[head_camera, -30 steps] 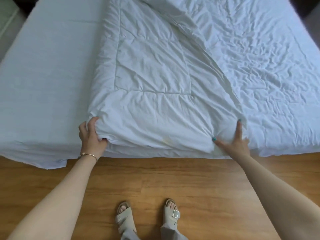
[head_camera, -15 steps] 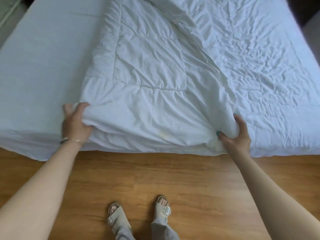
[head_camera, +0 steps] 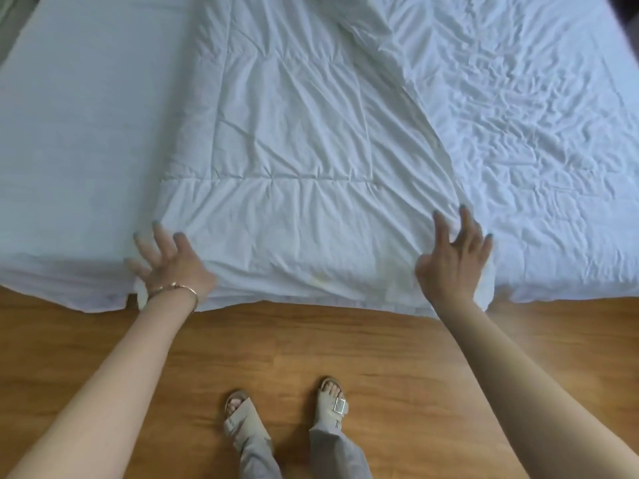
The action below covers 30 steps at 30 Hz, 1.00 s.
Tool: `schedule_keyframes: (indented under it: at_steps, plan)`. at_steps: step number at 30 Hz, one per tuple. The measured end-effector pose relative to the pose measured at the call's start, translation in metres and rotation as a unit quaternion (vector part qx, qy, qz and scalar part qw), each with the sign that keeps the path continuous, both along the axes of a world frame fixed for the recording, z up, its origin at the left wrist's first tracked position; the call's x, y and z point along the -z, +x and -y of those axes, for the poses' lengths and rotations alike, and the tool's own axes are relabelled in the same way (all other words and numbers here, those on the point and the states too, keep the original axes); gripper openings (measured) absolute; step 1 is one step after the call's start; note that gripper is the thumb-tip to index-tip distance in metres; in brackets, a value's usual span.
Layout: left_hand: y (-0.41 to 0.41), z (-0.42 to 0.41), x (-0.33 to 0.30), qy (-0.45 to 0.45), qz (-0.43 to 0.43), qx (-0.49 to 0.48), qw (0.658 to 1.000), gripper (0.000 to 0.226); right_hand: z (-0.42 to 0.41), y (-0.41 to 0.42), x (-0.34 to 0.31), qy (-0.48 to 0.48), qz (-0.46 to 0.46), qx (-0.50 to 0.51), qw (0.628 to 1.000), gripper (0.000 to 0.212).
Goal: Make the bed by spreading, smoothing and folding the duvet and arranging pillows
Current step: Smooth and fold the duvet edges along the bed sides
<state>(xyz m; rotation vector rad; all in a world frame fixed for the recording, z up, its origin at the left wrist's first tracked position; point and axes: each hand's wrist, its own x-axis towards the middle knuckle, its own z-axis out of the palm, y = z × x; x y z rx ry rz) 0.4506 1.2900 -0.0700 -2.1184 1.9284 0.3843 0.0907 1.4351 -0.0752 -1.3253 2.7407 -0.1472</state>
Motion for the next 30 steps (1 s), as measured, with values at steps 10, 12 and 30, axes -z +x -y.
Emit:
schedule_keyframes:
  at_steps: [10, 12, 30]
  plan:
    - [-0.006, -0.006, 0.043, 0.117, -0.019, 0.068, 0.991, 0.078, -0.022, 0.015, 0.038, 0.239, 0.170, -0.001, 0.956, 0.069]
    - [0.000, -0.010, 0.038, 0.129, -0.022, 0.080, 0.988, 0.080, -0.016, 0.020, 0.035, 0.253, 0.176, 0.025, 0.951, 0.069]
    - [0.118, -0.201, 0.034, 0.316, -0.278, -0.003, 0.907, 0.076, -0.098, 0.253, -0.010, 0.254, 0.462, 0.090, 0.845, 0.068]
